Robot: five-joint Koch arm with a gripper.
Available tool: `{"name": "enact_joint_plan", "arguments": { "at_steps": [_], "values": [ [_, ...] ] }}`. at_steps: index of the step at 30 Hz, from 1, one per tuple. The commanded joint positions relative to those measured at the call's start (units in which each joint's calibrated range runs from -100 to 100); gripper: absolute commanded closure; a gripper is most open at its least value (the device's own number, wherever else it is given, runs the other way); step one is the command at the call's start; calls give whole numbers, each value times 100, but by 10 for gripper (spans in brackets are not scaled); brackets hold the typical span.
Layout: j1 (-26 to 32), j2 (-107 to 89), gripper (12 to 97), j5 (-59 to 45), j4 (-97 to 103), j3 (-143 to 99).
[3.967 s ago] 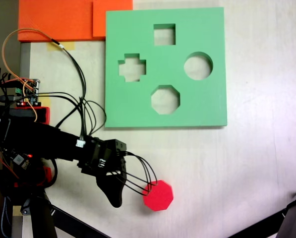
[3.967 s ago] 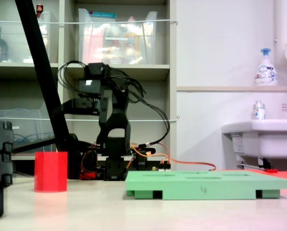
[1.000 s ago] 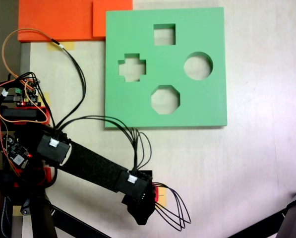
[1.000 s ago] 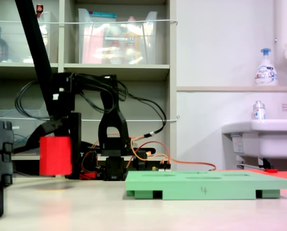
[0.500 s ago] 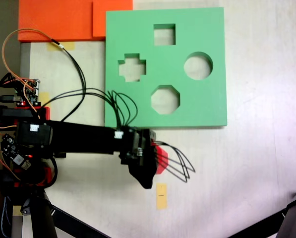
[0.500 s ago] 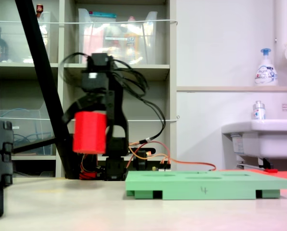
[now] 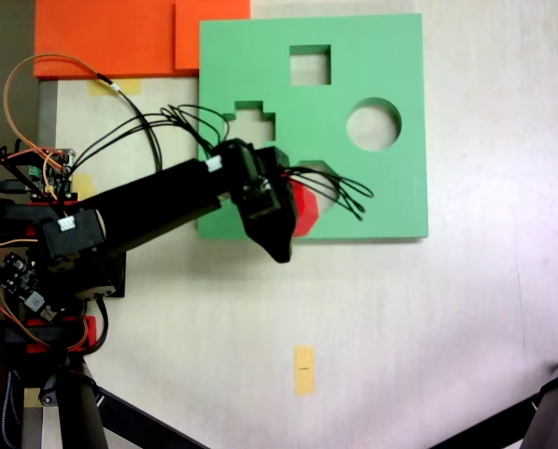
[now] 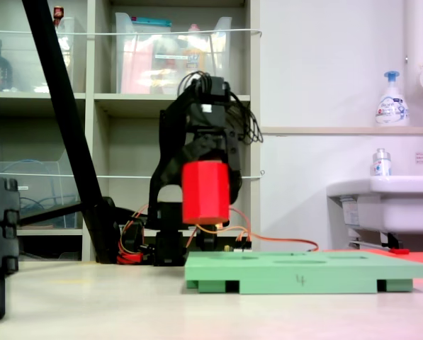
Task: Put the octagonal pillar block into the corresponding hole
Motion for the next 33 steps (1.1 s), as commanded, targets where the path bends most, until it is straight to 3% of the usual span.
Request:
{"name": "enact_joint_plan", "arguments": {
  "at_steps": [1, 33],
  "values": [
    [29, 68, 763, 225, -441, 367],
    [225, 2959, 759, 400, -441, 2003]
  ]
}}
